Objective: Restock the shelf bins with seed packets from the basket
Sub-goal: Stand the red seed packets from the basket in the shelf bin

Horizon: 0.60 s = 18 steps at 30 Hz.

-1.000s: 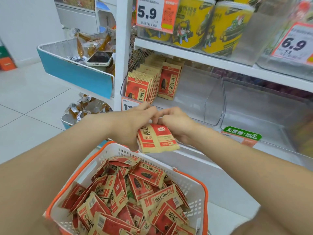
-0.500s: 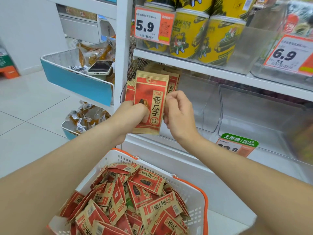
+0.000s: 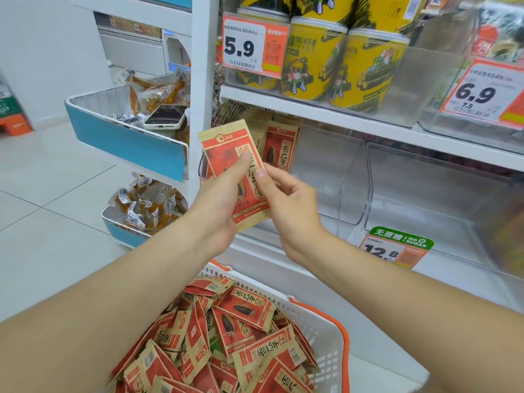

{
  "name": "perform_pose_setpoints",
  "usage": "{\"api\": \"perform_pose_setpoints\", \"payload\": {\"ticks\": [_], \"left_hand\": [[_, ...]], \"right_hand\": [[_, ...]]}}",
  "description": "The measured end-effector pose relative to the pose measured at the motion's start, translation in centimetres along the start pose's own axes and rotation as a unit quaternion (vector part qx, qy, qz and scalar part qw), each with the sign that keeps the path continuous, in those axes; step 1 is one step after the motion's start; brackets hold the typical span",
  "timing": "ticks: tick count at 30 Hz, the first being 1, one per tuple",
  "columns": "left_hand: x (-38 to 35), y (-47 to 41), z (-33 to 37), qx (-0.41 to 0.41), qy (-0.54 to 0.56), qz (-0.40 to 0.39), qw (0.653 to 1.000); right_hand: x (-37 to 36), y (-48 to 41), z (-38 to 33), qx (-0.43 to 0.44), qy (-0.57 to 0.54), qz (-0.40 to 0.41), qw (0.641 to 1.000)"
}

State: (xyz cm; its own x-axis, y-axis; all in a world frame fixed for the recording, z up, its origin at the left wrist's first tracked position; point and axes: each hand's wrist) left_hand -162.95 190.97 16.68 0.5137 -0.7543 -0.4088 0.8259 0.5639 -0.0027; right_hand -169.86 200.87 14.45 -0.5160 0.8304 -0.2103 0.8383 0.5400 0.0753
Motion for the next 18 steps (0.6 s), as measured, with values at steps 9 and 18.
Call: {"api": "perform_pose_setpoints", "payload": {"ticks": [9, 18], "left_hand": [[0.2, -0.5, -1.4, -0.018, 0.040, 0.046, 0.998], [-0.4, -0.3, -0.9, -0.044, 0.022, 0.057, 0.997]], "right_hand": [[0.0, -0.1, 0.2, -0.094, -0.102, -0.012, 0.990], [0.7, -0.6, -1.0, -0.036, 0.038, -0.027, 0.998]]}}
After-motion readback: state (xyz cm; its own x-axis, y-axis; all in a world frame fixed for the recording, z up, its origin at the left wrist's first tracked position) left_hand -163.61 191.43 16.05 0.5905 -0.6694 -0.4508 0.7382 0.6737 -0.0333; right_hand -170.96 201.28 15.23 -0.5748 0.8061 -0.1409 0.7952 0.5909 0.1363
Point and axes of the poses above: each hand's wrist, its own y-axis away from the middle knuckle, its own x-axis out of the back of the hand, z = x × y, and after that the axes turned 13 degrees about -x, right-handed
